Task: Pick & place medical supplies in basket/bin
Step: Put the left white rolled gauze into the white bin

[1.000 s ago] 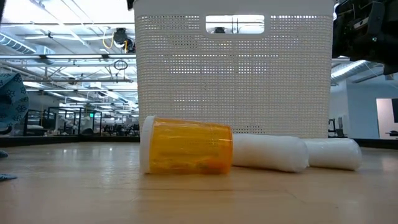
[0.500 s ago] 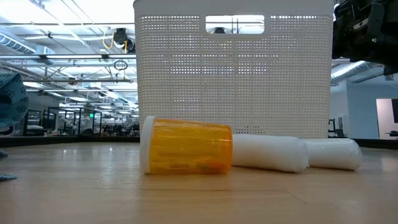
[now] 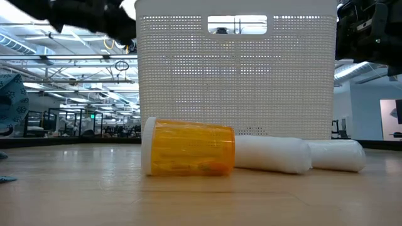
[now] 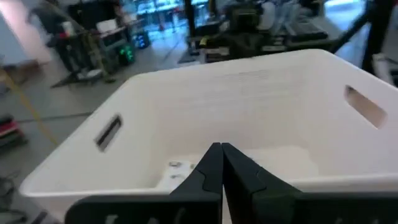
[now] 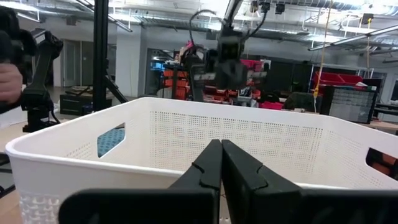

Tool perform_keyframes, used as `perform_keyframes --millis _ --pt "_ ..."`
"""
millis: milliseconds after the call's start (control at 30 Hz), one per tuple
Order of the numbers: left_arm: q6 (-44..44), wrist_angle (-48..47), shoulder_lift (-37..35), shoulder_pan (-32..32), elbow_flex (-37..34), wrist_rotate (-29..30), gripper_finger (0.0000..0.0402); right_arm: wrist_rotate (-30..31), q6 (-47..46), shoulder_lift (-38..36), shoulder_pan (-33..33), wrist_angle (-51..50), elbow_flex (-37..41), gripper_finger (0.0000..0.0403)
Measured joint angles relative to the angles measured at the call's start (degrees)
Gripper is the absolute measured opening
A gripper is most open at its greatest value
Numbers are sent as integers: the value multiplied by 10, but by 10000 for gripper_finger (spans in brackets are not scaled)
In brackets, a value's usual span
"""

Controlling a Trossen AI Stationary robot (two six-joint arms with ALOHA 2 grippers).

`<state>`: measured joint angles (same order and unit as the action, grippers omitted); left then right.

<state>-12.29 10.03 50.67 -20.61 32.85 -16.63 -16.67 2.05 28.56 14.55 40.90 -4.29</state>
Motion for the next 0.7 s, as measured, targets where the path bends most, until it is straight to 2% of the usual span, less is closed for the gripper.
perform_keyframes --millis 167,267,433,700 --pt "49 218 -29 3 -119 -12 1 0 2 0 0 0 0 0" --pt "79 304 -34 3 -176 -6 1 0 3 0 0 0 0 0" --pt "112 301 -57 12 -219 56 1 1 3 0 0 -7 0 0" --pt "71 310 -86 69 -264 150 1 1 -9 0 0 -14 -1 0"
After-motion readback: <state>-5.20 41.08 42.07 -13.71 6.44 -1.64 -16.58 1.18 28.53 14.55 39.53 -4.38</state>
